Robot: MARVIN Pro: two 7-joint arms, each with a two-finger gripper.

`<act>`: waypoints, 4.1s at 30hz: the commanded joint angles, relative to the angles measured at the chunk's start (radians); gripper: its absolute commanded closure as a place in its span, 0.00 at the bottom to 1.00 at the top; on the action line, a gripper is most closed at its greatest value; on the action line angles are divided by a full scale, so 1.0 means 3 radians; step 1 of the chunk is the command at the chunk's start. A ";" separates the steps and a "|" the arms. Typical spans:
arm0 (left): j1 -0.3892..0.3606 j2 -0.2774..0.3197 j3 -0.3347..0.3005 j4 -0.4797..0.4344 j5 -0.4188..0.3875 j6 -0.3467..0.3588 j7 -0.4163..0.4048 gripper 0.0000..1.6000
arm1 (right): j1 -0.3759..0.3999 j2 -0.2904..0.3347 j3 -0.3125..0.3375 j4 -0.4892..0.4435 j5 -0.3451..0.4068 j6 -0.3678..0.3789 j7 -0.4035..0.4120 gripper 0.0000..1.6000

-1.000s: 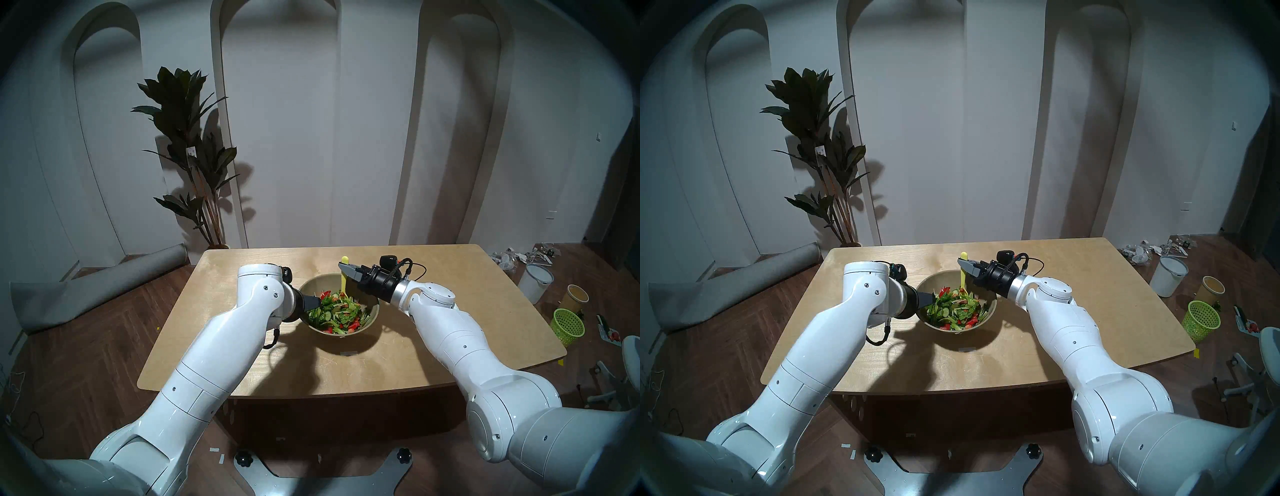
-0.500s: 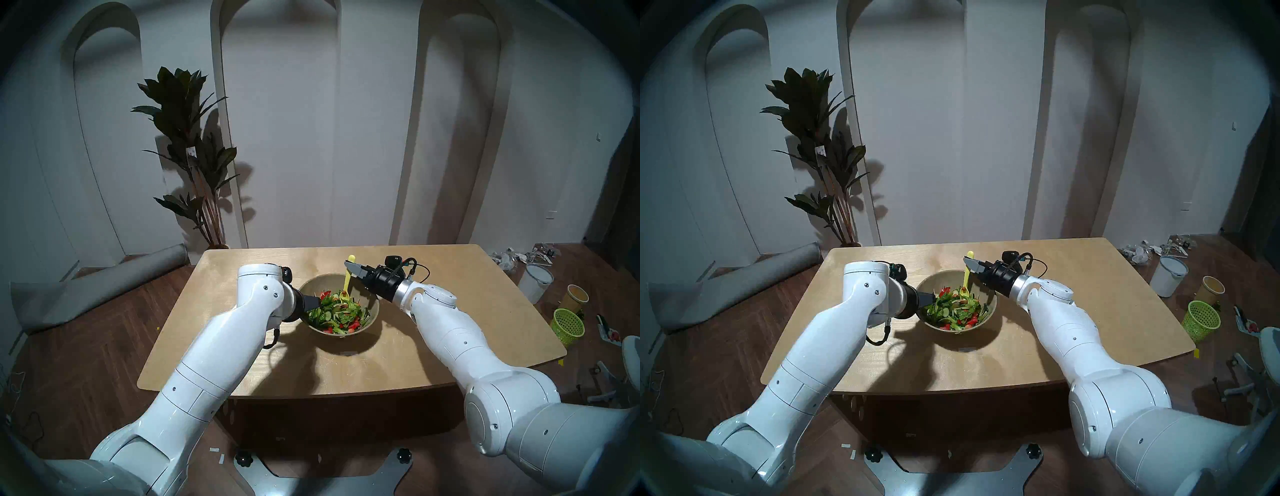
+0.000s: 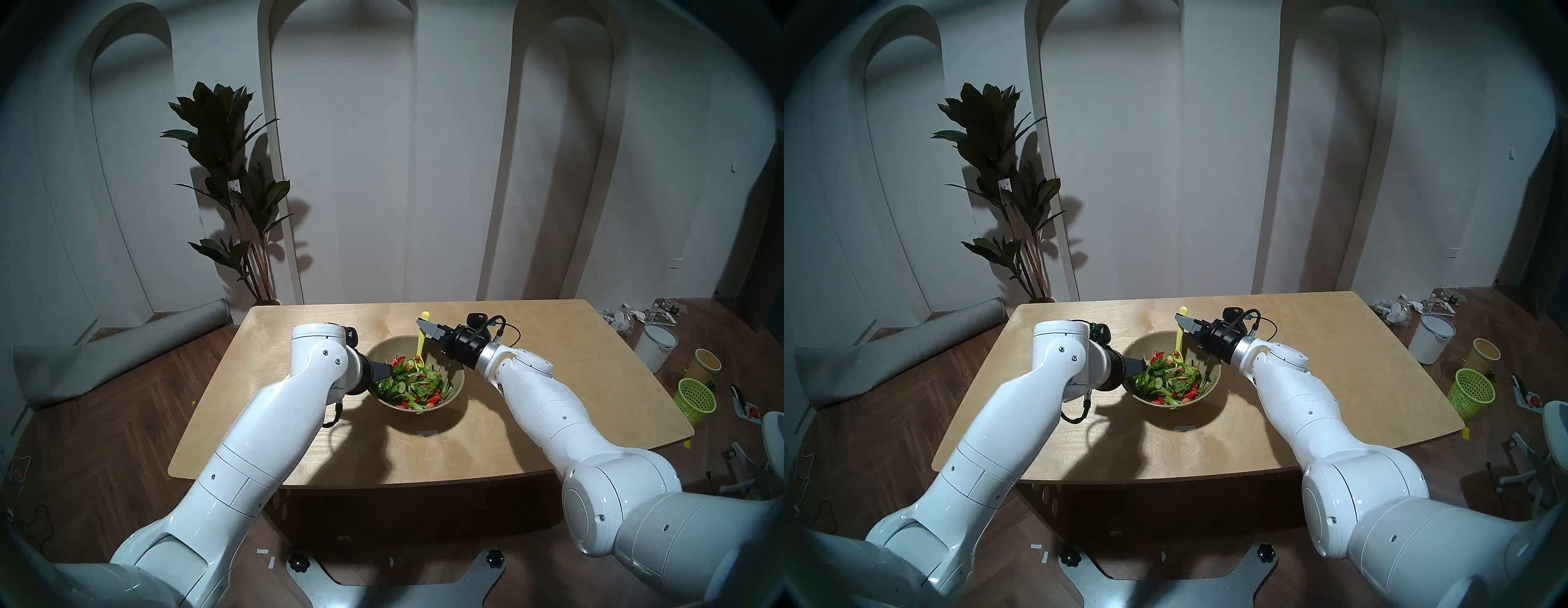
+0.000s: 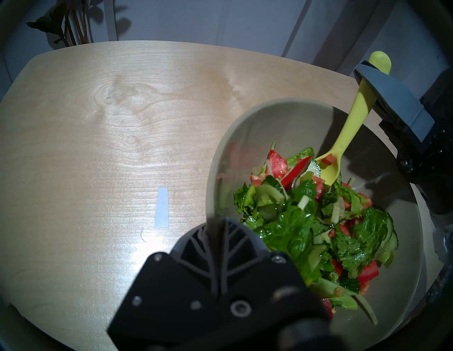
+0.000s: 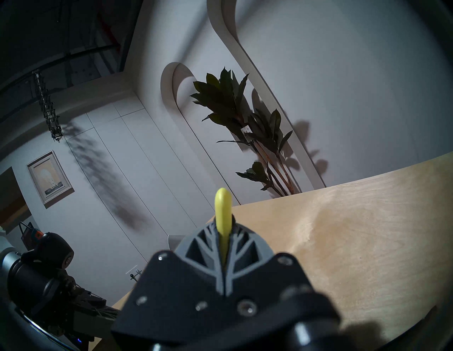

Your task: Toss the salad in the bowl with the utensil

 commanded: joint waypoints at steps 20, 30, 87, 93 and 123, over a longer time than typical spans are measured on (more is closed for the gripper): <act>-0.0014 0.0011 0.0003 -0.0009 0.0014 -0.0004 0.0038 1.00 | 0.0069 0.0060 -0.0029 -0.0102 -0.0080 -0.0464 0.0242 1.00; -0.0011 0.0013 0.0003 -0.0006 0.0025 -0.0004 0.0013 1.00 | 0.0004 0.0503 0.0009 -0.0524 -0.0223 -0.0721 0.0741 1.00; -0.0012 -0.0013 -0.0014 -0.0012 0.0004 -0.0004 0.0092 1.00 | -0.1326 0.0292 0.0150 -0.2562 -0.0623 0.0241 -0.0575 1.00; -0.0012 -0.0011 -0.0012 -0.0012 0.0007 -0.0004 0.0085 1.00 | -0.1407 0.0201 0.0134 -0.2646 -0.0536 0.0404 -0.0585 1.00; -0.0011 -0.0004 -0.0008 -0.0011 0.0018 -0.0004 0.0063 1.00 | -0.1722 -0.0450 0.0576 -0.3123 0.0057 0.0771 -0.1344 1.00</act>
